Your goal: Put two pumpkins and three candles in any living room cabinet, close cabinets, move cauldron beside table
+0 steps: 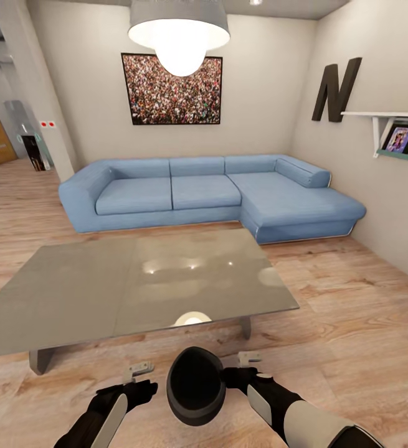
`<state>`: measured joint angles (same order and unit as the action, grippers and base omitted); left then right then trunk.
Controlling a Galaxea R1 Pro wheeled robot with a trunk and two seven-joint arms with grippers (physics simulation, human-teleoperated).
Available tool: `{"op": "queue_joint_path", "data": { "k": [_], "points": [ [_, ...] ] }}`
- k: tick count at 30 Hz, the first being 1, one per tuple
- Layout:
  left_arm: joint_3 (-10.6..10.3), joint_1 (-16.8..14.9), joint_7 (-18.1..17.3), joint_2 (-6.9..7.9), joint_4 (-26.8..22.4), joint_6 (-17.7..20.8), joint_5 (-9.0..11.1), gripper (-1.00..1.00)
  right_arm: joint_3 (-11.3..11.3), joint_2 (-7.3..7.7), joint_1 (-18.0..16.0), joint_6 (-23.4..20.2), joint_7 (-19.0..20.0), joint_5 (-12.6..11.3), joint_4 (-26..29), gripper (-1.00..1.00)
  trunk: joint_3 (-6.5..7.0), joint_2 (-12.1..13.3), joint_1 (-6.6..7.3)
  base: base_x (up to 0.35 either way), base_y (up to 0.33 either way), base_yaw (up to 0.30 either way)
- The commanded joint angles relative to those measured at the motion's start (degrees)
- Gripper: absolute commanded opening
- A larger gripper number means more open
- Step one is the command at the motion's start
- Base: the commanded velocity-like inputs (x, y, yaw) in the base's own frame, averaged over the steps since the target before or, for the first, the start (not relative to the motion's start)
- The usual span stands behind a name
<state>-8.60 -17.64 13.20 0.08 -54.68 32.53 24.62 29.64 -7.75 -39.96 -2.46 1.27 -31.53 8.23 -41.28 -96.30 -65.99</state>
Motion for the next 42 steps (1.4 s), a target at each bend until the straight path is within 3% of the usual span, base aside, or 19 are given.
{"op": "queue_joint_path", "data": {
  "k": [1,18,22,26,27,33,42],
  "points": [
    [-0.11,-0.02,0.51,0.02,-0.07,0.16,0.62,1.0,0.21,0.02,-0.03,-0.19,0.06,-0.28,0.03,1.0,0.13,0.39,0.23,-0.006,0.001,0.0],
    [-0.11,-0.04,0.8,0.19,0.06,0.07,0.71,1.0,0.1,0.02,-0.03,-0.05,-0.17,-0.41,0.03,1.0,3.19,7.21,3.97,0.0,0.0,0.0],
    [-0.09,-0.05,4.98,-0.05,0.09,0.1,0.79,1.0,-0.09,-0.01,-0.03,-0.4,-0.99,-0.53,0.0,1.0,3.9,8.81,4.84,0.0,0.0,0.0],
    [-0.1,-0.04,8.31,-0.21,0.1,0.08,0.94,1.0,-0.24,-0.06,-0.03,-0.86,-3.86,-0.61,-0.01,1.0,4.62,10.42,5.72,-0.116,0.037,0.0],
    [-0.09,-0.08,9.16,-0.24,0.1,0.07,0.98,1.0,-0.27,-0.06,-0.03,-1.62,-8.14,-0.63,0.0,1.0,4.8,10.82,5.94,-0.204,0.062,0.0],
    [-0.09,-1.9,9.43,-0.17,2.46,0.1,1.18,1.0,-0.28,-0.07,-0.03,-2.24,-17.46,-0.56,0.03,1.0,5.88,13.22,7.26,-0.058,0.017,0.0],
    [-0.1,-2.72,9.5,-0.38,3.93,0.07,1.13,1.0,-0.28,-0.1,-0.03,-2.19,-19.4,-0.55,0.05,1.0,7.5,16.83,9.24,-0.003,0.001,0.0]
  ]
}}
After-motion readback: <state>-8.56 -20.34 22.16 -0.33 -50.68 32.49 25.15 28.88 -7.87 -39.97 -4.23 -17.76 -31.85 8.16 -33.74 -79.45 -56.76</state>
